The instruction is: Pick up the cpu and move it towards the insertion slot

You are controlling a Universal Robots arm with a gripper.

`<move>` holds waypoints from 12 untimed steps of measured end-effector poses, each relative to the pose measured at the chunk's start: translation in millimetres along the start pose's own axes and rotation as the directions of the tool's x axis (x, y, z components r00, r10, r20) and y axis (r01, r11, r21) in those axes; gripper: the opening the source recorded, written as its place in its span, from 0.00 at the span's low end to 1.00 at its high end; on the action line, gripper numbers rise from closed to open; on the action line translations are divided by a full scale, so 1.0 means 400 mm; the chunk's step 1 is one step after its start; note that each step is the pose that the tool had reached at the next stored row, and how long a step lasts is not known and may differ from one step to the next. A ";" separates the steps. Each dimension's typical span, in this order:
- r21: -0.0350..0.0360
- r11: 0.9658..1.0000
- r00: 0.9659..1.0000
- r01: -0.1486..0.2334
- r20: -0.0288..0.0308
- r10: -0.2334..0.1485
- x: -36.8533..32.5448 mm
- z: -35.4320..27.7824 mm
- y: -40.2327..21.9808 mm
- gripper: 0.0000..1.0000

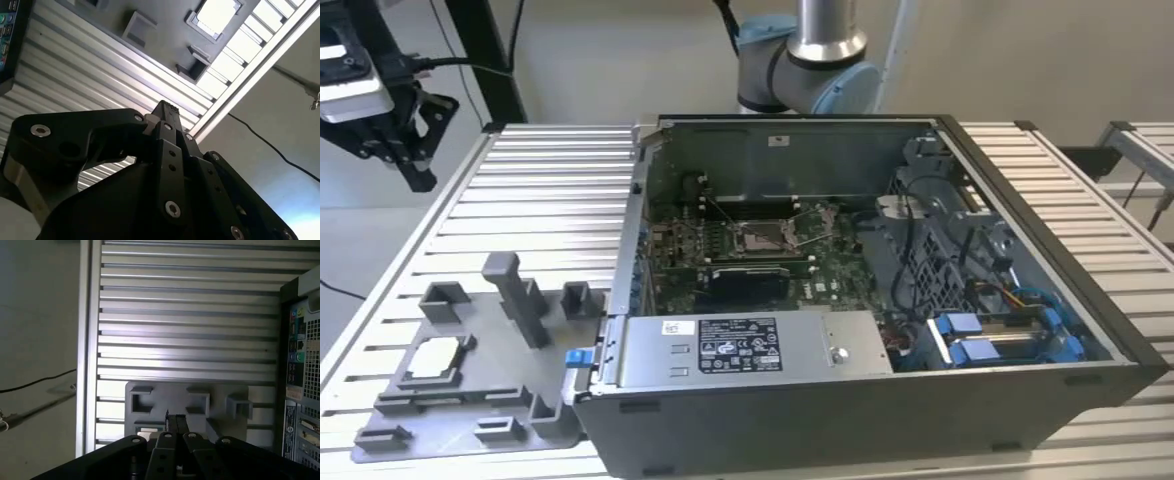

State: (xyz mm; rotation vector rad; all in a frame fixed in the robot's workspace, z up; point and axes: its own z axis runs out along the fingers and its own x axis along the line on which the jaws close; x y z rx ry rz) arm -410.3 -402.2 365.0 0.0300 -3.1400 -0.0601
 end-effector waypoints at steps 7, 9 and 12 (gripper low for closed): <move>0.000 1.000 1.000 0.000 0.000 0.000 0.006 0.001 -0.018 0.00; 0.000 1.000 1.000 0.000 0.000 0.000 0.009 0.001 -0.020 0.00; 0.000 1.000 1.000 0.000 0.000 0.000 0.013 0.002 -0.024 0.00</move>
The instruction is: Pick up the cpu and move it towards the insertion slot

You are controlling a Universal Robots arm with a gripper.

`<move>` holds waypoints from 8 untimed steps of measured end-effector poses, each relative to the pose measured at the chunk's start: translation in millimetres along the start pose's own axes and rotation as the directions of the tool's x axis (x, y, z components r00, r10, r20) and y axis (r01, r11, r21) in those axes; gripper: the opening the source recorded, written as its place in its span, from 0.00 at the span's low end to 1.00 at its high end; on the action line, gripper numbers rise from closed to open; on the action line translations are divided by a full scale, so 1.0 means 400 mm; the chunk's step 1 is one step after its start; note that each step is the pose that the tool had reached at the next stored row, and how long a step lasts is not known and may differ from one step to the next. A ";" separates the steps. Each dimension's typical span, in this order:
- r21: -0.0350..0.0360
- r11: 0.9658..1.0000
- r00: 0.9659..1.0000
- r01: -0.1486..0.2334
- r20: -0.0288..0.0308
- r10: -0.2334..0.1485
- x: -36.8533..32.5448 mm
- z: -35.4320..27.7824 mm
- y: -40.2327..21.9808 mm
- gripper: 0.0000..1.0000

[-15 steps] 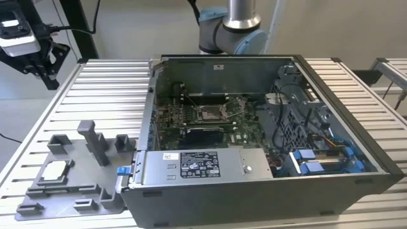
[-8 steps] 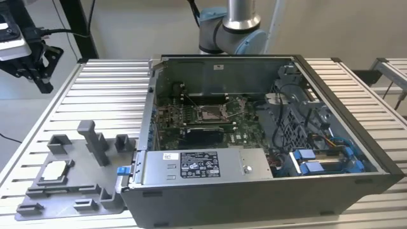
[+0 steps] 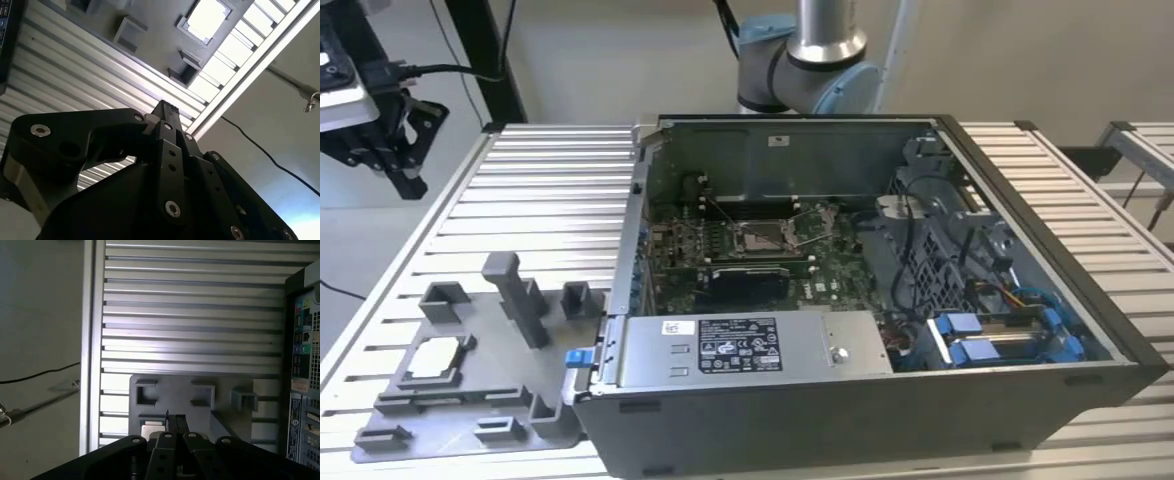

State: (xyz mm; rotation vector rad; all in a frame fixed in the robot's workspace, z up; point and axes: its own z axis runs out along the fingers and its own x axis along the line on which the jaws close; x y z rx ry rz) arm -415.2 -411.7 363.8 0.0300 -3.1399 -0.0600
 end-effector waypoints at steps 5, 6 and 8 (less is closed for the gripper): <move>0.000 1.000 1.000 0.000 0.000 0.000 0.010 0.002 -0.004 0.00; 0.000 1.000 1.000 0.000 0.000 0.000 0.012 0.002 -0.005 0.00; 0.000 1.000 1.000 0.000 0.000 0.000 0.014 0.003 -0.008 0.00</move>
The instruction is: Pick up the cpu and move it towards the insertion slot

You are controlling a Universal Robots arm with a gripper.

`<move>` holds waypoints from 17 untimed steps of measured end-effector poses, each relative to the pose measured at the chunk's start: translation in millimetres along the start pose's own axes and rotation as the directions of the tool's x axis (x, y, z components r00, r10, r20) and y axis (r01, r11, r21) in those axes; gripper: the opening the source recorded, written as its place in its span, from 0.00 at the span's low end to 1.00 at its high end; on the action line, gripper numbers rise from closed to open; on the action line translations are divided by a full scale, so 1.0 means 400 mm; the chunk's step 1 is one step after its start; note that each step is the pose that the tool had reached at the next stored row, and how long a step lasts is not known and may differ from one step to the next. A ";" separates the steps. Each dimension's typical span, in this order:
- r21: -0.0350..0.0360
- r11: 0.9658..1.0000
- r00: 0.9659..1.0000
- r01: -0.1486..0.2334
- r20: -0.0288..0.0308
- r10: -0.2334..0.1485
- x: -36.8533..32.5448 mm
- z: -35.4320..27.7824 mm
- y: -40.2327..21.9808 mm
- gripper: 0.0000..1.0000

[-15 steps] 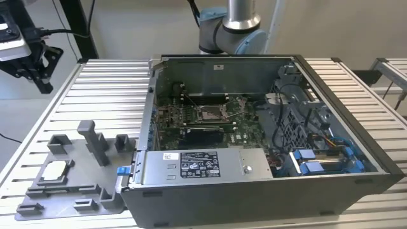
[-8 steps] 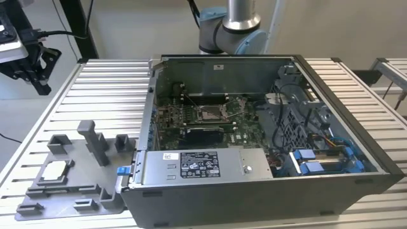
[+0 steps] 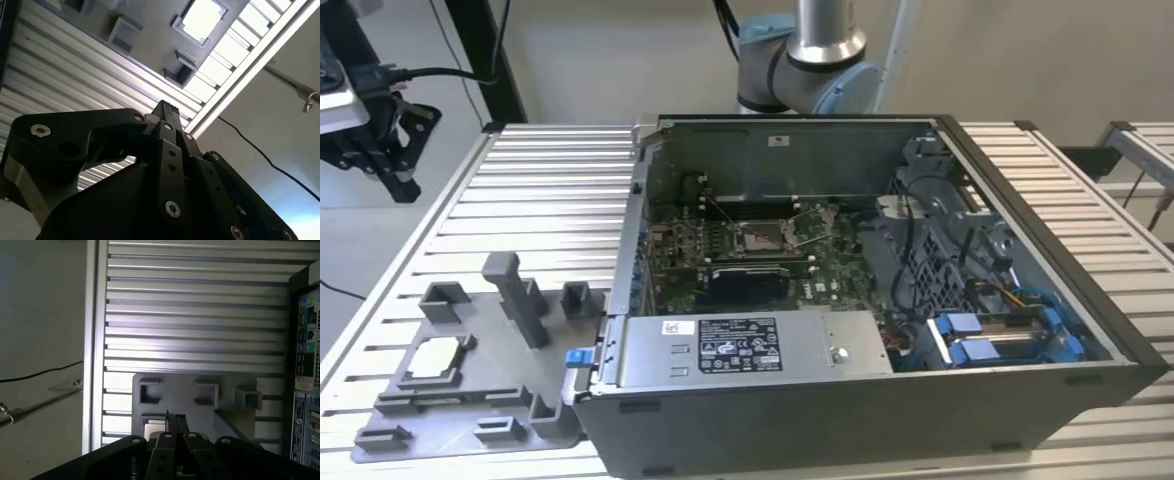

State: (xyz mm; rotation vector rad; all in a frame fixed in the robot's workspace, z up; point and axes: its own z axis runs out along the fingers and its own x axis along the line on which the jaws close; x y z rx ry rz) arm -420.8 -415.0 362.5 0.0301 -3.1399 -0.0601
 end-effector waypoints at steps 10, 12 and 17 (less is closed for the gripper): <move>0.000 1.000 1.000 0.000 0.000 0.000 0.006 0.003 -0.051 0.00; 0.000 1.000 1.000 0.000 0.000 0.000 0.008 0.004 -0.065 0.00; 0.000 1.000 1.000 0.000 0.000 0.000 0.017 0.008 -0.102 0.00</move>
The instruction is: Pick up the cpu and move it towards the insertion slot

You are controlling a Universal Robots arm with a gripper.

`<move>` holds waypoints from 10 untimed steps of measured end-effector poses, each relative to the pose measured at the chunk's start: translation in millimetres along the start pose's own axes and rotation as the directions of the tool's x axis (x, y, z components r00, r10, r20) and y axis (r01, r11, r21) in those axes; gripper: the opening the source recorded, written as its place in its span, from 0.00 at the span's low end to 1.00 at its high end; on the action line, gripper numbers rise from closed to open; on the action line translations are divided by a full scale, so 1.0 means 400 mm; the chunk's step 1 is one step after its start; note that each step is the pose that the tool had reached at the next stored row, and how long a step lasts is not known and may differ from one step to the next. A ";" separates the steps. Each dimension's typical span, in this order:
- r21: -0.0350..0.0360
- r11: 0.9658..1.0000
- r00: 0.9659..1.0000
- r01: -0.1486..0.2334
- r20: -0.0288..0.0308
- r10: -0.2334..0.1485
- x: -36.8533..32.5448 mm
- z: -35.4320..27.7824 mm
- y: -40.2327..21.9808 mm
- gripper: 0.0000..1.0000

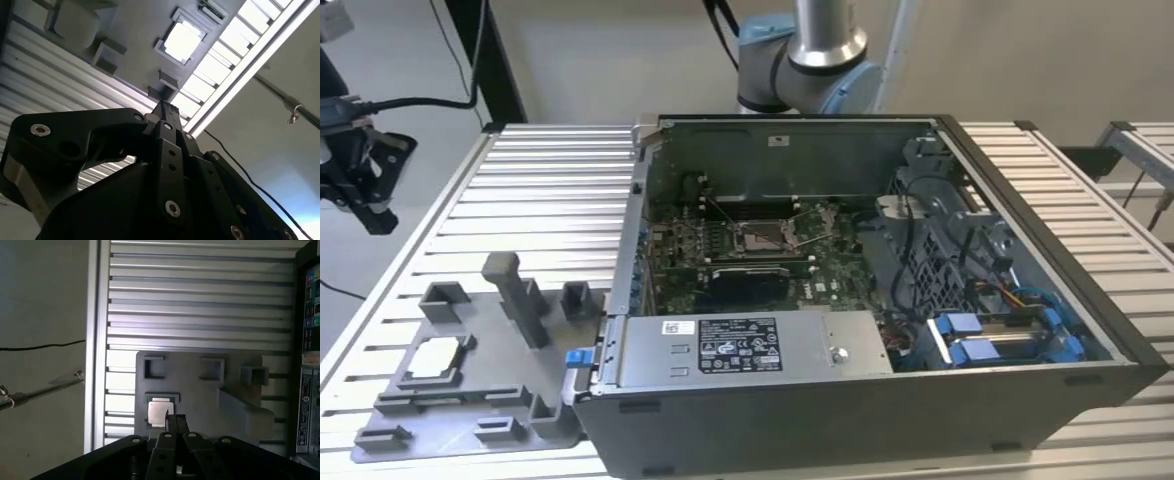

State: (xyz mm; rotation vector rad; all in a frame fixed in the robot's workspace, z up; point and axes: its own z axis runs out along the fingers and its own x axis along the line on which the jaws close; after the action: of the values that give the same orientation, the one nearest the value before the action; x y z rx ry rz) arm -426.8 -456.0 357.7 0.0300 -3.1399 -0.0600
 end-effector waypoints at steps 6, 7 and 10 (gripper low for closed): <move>0.000 1.000 1.000 0.000 0.000 0.000 0.008 0.005 -0.011 0.00; 0.000 1.000 1.000 0.000 0.000 0.000 0.010 0.005 -0.011 0.00; 0.000 1.000 1.000 0.000 0.000 0.000 0.016 0.007 -0.011 0.00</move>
State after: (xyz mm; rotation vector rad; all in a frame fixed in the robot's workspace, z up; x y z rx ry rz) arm -433.2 -460.6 354.8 0.0300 -3.1398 -0.0599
